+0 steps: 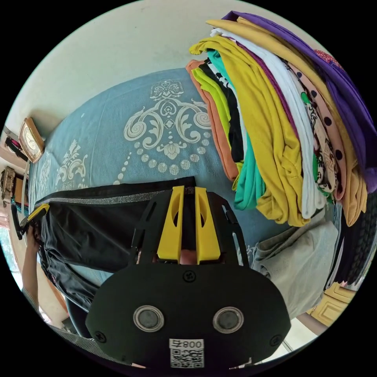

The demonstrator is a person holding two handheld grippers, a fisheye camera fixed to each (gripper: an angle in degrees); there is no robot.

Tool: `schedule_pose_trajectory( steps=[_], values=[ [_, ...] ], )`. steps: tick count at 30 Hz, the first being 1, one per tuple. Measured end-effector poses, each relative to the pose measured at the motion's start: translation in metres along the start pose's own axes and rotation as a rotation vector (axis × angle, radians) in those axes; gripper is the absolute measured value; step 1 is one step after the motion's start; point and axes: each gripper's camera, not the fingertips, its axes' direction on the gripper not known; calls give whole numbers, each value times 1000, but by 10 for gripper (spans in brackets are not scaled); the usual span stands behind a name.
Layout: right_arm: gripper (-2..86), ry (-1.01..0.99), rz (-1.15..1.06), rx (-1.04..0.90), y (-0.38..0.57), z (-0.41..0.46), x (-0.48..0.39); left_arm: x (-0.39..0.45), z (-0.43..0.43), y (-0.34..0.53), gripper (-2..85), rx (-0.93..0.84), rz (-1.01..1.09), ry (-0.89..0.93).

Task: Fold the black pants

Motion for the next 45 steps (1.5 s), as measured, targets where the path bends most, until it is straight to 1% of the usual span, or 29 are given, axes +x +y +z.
schedule_pose_trajectory(
  steps=[3,5,6,7,9,13,15,18,19,21,22,23,24,25,26,27,30,32,33,36,38,40,41,45],
  values=[
    [27,25,-14,1,-11,-4,0,1,-9,-6,19,57,4,-20],
    [19,-9,-19,-9,-23,-4,-1,1,-1,-8,19,12,11,-43],
    [18,5,-29,-19,-25,-1,-3,0,4,-7,23,-21,11,-43],
    [19,40,-52,-43,-27,4,-10,-1,1,-5,25,-4,8,-43],
    [23,63,-50,-46,-29,5,-16,-7,-15,3,47,41,-16,40],
    [44,78,-45,21,-16,-9,-21,-11,-52,30,74,112,-2,117],
    [51,53,-55,42,-4,-15,-24,-4,-66,57,77,90,46,199],
    [55,-58,-106,91,27,-23,-44,15,-67,92,76,9,115,199],
    [51,-117,-168,81,40,-19,-59,18,-65,98,75,-9,125,194],
    [36,-64,-231,43,53,-1,-83,24,-50,111,69,-91,138,124],
    [15,-6,-240,14,55,15,-93,23,-46,112,67,-109,126,107],
    [9,40,-240,-42,52,35,-98,19,-46,113,63,-95,112,127],
    [6,37,-237,-41,51,40,-98,13,-50,111,61,-96,78,162],
    [3,1,-211,-14,48,39,-95,10,-52,110,61,-99,57,178],
    [1,-25,-193,-46,42,43,-93,6,-63,112,63,-66,31,193],
    [1,-30,-195,-52,40,43,-93,6,-78,116,64,-19,39,208],
    [2,-49,-237,-13,52,30,-99,19,-106,139,66,19,100,247],
    [7,-38,-327,-8,83,21,-109,33,-113,156,70,-2,154,244],
    [9,-21,-336,-11,92,21,-109,42,-114,165,73,-29,182,231],
    [46,26,-299,-40,133,23,-96,53,-107,181,74,-112,201,156],
    [64,38,-217,-78,152,33,-74,55,-108,188,63,-107,190,97],
    [64,71,-153,-112,159,48,-59,55,-116,191,44,-101,175,87],
    [59,54,-124,-139,160,60,-52,54,-123,192,34,-100,164,90],
    [35,15,-107,-134,154,75,-46,55,-147,196,21,-59,148,66]
  ],
)
